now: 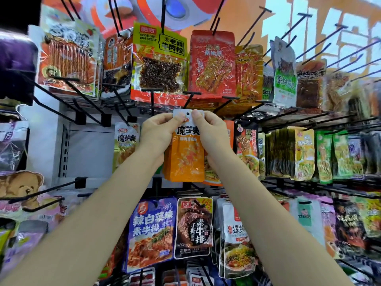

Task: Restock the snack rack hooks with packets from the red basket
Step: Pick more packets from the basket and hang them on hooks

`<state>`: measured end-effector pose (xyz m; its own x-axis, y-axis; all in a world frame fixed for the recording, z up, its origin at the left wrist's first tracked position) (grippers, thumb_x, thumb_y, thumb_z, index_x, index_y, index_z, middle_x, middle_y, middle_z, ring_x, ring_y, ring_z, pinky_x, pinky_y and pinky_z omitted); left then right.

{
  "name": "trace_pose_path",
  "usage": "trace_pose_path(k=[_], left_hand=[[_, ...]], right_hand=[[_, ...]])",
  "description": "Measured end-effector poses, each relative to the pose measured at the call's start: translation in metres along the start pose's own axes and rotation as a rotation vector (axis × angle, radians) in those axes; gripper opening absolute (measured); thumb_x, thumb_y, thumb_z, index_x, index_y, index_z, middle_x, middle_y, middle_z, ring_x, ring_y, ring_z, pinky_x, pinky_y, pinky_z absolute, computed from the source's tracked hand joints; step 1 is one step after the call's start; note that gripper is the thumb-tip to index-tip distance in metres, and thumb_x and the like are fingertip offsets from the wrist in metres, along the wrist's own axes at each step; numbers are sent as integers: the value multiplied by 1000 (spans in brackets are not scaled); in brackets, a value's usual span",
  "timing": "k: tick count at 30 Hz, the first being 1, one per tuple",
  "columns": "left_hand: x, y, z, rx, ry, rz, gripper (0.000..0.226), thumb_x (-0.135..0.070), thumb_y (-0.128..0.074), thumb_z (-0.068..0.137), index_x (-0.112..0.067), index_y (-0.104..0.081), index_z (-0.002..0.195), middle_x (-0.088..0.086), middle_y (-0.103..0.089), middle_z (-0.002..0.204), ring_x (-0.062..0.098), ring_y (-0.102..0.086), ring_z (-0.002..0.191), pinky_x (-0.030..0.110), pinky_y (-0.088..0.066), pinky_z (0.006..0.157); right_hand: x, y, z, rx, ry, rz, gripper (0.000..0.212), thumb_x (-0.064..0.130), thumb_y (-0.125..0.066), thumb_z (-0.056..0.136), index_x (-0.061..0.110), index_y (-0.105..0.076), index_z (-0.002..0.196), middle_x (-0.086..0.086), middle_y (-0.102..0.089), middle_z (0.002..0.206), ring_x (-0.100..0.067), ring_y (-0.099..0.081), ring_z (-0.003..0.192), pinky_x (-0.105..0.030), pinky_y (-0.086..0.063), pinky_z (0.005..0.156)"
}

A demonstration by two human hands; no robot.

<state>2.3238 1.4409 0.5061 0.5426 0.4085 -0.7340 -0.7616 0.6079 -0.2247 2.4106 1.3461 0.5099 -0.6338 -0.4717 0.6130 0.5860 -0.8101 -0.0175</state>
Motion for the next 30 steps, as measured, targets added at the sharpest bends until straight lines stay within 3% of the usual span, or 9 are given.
trace_pose_path(k=[2,5,8,10,13,17,19,22,30], left_hand=[[0,-2,0,4,-18,0,9,-29,-76,91,-21,-74,87,3,-76,87,16,-70,72,25,-55,56],[2,-2,-1,2,-27,26,10,-27,-72,94,-21,-72,85,2,-74,85,15,-69,72,22,-52,52],[4,-1,1,-41,-92,207,13,-29,-70,95,-23,-68,84,-4,-69,83,13,-65,78,24,-53,60],[1,4,-2,-78,-218,436,13,-34,-71,94,-22,-64,94,-8,-66,86,14,-63,83,24,-50,66],[-2,17,-18,-121,-514,872,37,-39,-72,92,-20,-56,118,-3,-64,100,18,-61,87,34,-51,67],[13,24,-37,111,-909,1328,49,-39,-68,92,-18,-57,135,13,-51,142,33,-50,128,50,-50,90],[20,21,-32,230,-824,1506,59,-46,-58,97,-25,-44,150,12,-30,162,35,-27,148,53,-35,110],[23,17,-20,282,-677,1613,66,-54,-45,101,-34,-20,159,5,-1,170,30,1,156,52,-18,120],[35,18,-10,359,-550,1584,67,-52,-40,104,-38,-7,161,0,11,170,25,1,157,51,-19,122]], right_hand=[[-3,-1,3,-12,14,3,41,33,-56,102,-3,-57,82,-6,-49,73,-13,-45,67,-31,-38,63],[-9,0,7,-12,7,-40,36,31,-57,101,4,-61,77,0,-51,68,-9,-46,63,-23,-39,58],[-13,1,9,-20,71,-185,26,25,-60,100,1,-65,90,-3,-52,72,-11,-42,61,-21,-35,54],[-9,5,4,-58,191,-343,14,20,-64,97,7,-63,103,2,-55,75,-8,-46,62,-17,-36,55],[-7,22,-20,-129,396,-596,24,18,-64,95,16,-56,117,2,-57,93,-10,-52,77,-17,-39,58],[-28,52,-43,-130,518,-954,36,21,-63,92,15,-59,127,-9,-55,120,-28,-51,109,-38,-47,85],[-39,57,-41,-24,473,-1046,47,23,-64,92,15,-54,138,-13,-51,135,-34,-47,123,-48,-44,100],[-44,54,-34,106,397,-1070,57,25,-60,97,15,-42,150,-13,-37,153,-33,-32,140,-46,-31,114],[-51,46,-20,196,356,-1036,61,31,-62,98,13,-39,152,-13,-36,153,-32,-30,140,-41,-27,115]])
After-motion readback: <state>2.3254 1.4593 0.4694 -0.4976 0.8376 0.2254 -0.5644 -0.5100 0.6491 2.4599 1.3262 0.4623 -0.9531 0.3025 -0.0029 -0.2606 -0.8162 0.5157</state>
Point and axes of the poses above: each hand's wrist, its own z-axis towards the middle knuckle, its own y-axis out of the back of the hand, x = y × z, the point moved 2 cm from there along z, towards the middle knuckle
